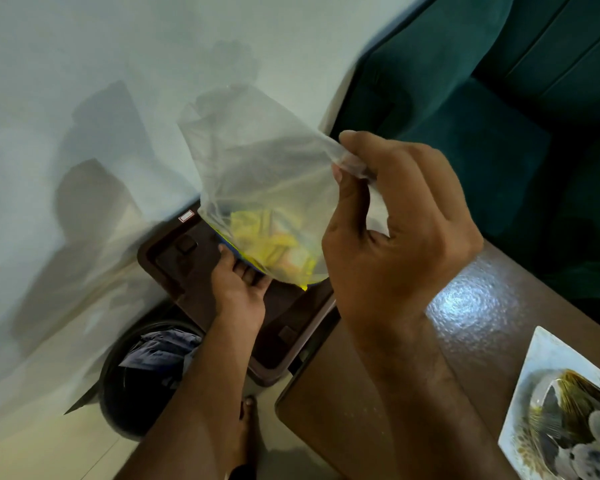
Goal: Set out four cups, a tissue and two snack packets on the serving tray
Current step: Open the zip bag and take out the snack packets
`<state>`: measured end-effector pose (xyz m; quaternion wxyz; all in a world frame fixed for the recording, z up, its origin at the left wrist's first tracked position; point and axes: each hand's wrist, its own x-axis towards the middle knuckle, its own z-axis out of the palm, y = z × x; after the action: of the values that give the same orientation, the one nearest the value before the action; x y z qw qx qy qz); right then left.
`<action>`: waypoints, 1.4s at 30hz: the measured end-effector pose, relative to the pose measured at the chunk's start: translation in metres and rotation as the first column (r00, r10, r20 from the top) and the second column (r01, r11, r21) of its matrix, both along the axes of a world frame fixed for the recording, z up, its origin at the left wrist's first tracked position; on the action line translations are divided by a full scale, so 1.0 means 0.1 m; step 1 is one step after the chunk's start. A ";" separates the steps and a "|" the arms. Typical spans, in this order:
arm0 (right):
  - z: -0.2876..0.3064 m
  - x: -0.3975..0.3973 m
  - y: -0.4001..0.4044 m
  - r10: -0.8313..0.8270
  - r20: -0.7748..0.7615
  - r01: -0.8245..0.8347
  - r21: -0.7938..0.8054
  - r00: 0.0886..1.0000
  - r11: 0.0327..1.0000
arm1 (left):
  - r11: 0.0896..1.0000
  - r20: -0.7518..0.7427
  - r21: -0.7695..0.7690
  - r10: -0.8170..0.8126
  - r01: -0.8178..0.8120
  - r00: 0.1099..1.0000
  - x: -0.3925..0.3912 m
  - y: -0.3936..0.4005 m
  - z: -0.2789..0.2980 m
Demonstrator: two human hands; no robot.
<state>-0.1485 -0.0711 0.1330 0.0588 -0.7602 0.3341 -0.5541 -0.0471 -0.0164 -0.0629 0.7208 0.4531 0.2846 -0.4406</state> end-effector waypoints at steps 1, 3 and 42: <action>0.01 -0.01 0.00 0.001 0.016 -0.001 -0.008 1.000 1.000 | 1.000 0.002 0.000 0.001 -0.001 1.000 0.00 0.01 -0.01; 0.02 -0.02 -0.03 0.013 0.047 -0.012 -0.020 0.999 1.000 | 0.999 0.025 0.034 0.003 -0.004 1.000 0.00 0.00 0.00; -1.14 -0.66 -0.29 0.145 0.008 -0.083 0.854 0.989 0.514 | 0.644 0.681 0.680 -0.732 0.351 0.025 0.70 0.27 -0.07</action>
<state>-0.2143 -0.0996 0.0185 0.4480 -0.6719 0.5133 -0.2905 0.0224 0.0103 -0.0702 0.4218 0.8002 -0.3237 -0.2775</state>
